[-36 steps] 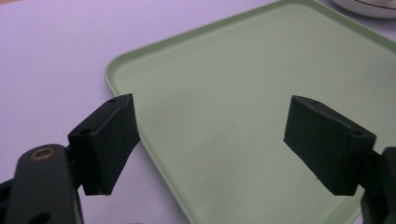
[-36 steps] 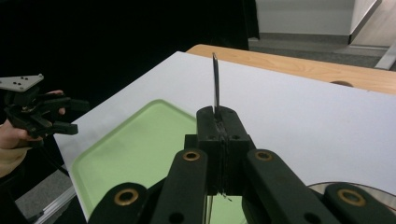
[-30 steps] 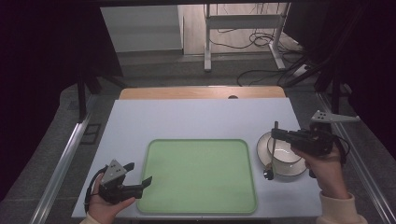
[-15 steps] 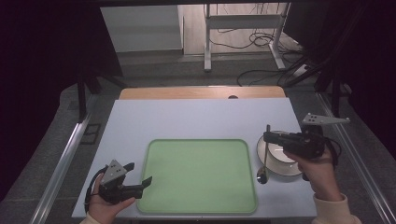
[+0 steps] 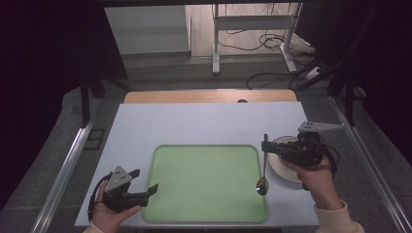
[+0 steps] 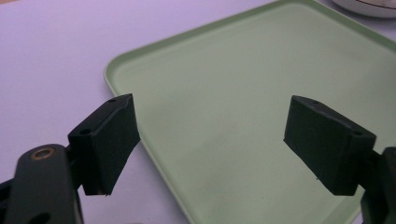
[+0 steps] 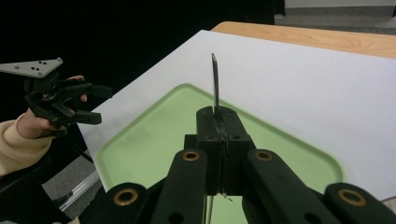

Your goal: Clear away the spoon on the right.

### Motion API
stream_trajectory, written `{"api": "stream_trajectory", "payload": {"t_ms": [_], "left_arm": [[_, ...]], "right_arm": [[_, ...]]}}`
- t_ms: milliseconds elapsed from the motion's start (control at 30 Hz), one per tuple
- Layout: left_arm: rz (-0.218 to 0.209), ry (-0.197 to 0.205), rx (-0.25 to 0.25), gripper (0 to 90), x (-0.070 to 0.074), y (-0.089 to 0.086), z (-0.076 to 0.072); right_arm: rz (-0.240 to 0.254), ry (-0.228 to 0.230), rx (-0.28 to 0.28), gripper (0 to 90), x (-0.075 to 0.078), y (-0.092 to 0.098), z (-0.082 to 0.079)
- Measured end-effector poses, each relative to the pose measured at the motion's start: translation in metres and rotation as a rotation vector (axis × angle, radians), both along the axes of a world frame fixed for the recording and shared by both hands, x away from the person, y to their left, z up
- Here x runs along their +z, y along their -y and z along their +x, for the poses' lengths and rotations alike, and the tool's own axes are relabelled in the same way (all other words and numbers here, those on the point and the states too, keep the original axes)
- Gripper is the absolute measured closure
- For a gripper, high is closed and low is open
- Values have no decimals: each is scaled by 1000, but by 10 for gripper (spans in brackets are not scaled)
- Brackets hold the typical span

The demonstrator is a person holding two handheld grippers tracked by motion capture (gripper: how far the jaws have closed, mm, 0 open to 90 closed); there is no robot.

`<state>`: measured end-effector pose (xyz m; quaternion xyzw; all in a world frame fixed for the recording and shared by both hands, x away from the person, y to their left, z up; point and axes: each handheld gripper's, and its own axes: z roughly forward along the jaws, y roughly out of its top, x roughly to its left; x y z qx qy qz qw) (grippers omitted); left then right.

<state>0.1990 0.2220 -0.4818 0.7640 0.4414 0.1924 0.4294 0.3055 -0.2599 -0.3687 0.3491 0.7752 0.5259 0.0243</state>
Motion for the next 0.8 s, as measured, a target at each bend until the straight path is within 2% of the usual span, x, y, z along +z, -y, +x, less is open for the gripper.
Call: {"api": "stream_trajectory", "payload": {"t_ms": [433,800], "left_arm": [[-1,-3,1,172,-1,1,0],[0,-3,-1,172,-1,1,0]], "right_arm": [[-10,-31,13,882,-9,-21,-1],[-86,-83,2,881,-25,-40,3]]}}
